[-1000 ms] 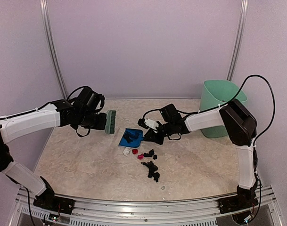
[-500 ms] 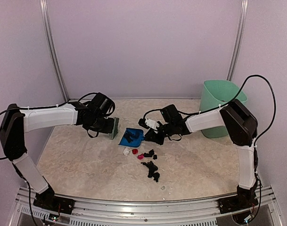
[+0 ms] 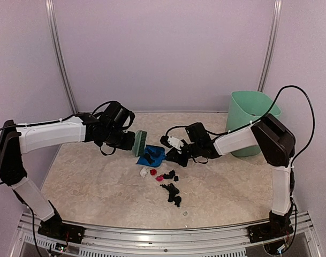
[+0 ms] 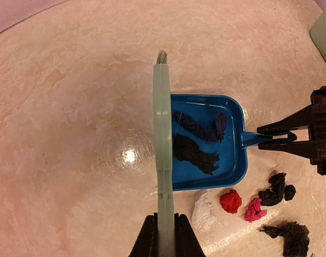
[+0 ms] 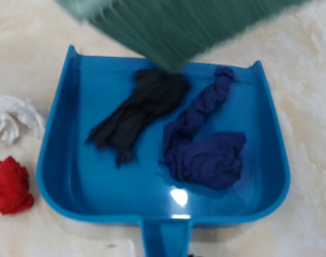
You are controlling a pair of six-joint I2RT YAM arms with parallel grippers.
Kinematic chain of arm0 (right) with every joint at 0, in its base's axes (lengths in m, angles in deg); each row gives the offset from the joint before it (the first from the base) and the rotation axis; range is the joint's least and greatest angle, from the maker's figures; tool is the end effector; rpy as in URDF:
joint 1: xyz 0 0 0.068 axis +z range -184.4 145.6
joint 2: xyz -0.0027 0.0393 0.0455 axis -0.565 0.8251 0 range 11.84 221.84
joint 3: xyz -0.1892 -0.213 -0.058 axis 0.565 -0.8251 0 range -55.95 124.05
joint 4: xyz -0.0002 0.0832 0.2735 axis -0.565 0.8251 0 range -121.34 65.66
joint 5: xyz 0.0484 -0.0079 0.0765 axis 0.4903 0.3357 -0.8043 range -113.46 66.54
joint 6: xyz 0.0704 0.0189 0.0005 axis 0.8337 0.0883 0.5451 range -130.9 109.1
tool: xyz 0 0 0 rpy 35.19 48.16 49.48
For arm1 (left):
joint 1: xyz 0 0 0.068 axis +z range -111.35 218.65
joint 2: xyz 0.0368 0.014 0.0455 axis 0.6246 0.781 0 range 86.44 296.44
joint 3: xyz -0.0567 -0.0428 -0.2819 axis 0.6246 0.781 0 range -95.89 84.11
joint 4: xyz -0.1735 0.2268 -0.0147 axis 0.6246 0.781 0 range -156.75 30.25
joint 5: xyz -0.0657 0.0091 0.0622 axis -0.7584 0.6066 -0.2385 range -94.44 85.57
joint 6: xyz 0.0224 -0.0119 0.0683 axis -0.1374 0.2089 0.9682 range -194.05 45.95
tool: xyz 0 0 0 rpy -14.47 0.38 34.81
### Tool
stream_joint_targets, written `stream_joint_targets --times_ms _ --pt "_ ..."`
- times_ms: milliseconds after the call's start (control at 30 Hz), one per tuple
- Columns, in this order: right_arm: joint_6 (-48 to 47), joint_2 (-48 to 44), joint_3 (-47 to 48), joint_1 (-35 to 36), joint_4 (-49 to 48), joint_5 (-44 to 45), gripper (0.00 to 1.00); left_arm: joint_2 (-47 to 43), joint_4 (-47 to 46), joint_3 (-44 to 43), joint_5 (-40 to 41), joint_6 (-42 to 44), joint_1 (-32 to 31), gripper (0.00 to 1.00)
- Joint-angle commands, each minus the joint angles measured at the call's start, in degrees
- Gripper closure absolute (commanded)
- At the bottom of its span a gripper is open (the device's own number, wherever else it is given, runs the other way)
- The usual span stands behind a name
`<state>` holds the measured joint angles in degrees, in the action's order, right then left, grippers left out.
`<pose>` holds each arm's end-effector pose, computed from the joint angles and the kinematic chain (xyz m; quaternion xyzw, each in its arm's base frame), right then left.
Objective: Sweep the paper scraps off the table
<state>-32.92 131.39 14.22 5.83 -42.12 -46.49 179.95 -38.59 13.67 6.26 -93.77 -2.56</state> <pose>0.3532 0.3298 0.1117 -0.5305 0.7111 0.2449 0.3911 0.3036 -0.2510 0.2404 0.1447 0.9285 -0.0918 0.3294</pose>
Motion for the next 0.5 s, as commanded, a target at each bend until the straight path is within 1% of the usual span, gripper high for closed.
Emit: stream_joint_targets --times_ms 0,100,300,467 --pt "1.46 -2.40 -2.55 -0.42 -4.79 1.94 1.00 -7.02 1.56 0.71 3.32 -0.98 0.52 1.00" --pt "2.20 -2.97 -3.80 -0.50 -7.43 1.99 1.00 -11.54 0.74 2.03 6.88 -2.19 1.07 1.00" --pt "5.31 -4.44 -6.37 -0.56 -13.56 3.38 1.00 -19.06 -5.50 8.40 11.84 -3.42 1.89 1.00" --pt "9.02 -6.95 -7.97 -0.52 -17.62 2.96 1.00 -22.90 -10.53 14.58 12.35 -4.13 3.97 1.00"
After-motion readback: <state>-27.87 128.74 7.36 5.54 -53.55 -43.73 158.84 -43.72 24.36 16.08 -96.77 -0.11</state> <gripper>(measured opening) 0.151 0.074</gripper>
